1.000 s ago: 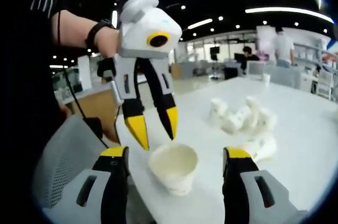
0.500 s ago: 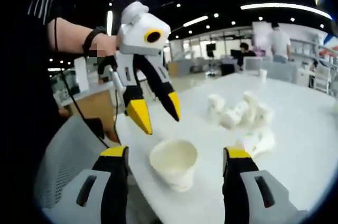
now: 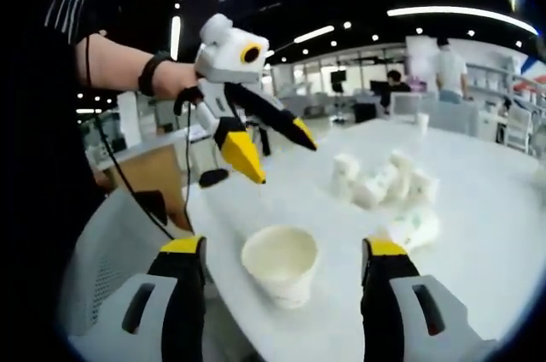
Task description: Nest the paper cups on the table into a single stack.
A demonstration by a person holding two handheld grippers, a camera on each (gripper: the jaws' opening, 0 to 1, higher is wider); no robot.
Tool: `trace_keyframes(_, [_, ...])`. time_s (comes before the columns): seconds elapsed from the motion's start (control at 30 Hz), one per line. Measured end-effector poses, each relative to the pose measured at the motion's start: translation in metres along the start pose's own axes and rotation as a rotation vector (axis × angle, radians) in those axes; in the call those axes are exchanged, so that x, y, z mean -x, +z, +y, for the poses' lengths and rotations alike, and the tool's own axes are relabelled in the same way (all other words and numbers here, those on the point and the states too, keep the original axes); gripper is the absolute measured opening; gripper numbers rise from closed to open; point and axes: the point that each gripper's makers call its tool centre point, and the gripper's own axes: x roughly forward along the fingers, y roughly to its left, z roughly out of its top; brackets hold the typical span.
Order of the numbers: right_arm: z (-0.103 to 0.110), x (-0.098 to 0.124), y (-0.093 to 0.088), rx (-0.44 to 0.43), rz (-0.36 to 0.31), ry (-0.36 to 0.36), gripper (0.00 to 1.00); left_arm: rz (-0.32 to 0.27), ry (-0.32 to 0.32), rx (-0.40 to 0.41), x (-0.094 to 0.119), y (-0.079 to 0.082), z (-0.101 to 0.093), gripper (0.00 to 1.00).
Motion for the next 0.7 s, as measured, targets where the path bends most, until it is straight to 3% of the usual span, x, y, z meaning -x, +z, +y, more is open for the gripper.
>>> trace_keyframes(0.13, [0.001,0.000,0.000,0.001,0.003,0.000,0.72,-0.123,0.085,0.015,0.006,0.019,0.020,0.98])
trace_keyframes(0.17, [0.002,0.000,-0.001,-0.001,0.005,0.001,0.72,-0.135,0.106,0.019,0.009,0.020,0.025,1.00])
trace_keyframes(0.27, [0.003,-0.001,-0.001,-0.001,0.007,0.002,0.72,-0.146,0.100,0.035,0.011,0.019,0.027,1.00])
trace_keyframes(0.43, [0.004,-0.001,-0.001,0.002,0.014,0.003,0.72,-0.232,0.134,0.031,0.015,0.028,0.034,1.00])
trace_keyframes(0.7, [0.004,0.000,-0.001,0.005,0.016,-0.001,0.72,-0.214,0.152,0.075,0.016,0.021,0.040,1.00])
